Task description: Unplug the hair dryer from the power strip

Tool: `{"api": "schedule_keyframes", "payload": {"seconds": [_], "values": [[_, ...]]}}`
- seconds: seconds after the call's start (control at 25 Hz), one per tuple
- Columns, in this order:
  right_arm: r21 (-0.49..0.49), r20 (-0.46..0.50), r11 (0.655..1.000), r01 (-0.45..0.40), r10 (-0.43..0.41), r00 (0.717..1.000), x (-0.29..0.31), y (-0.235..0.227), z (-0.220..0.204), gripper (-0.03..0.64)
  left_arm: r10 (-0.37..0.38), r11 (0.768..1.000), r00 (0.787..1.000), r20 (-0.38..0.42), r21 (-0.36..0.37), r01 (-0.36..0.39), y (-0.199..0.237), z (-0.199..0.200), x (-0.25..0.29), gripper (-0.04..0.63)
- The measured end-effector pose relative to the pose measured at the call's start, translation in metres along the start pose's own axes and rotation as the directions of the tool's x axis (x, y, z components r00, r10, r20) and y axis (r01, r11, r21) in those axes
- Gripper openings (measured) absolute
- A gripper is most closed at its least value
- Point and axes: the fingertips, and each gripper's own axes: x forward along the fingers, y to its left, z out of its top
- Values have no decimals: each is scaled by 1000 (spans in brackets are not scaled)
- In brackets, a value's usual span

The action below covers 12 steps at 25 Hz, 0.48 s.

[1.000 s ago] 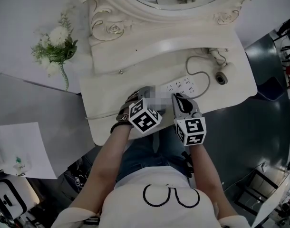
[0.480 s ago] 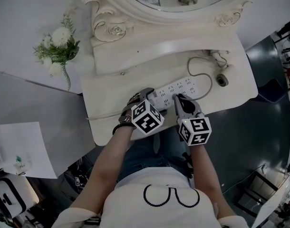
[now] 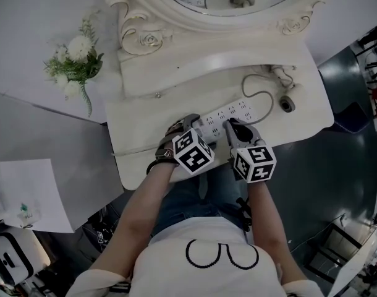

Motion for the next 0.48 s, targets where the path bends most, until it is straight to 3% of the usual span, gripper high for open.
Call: {"api": "schedule_keyframes", "payload": {"seconds": [0.12,0.32,0.48], "values": [[36,15,999,19,-20,1000,-9,-1,-2,41,4,1000,1000,-6,-4,-4,0,1,1,431],[-154,-19,986,68,-71,997,-6,7,0,40,-16,999,999,-37,47,18,-3,0,2,430],[-168,-31,985,45,-51,998,1,5,4,40,-13,998,999,-40,53,15,-3,0,3,430]]}}
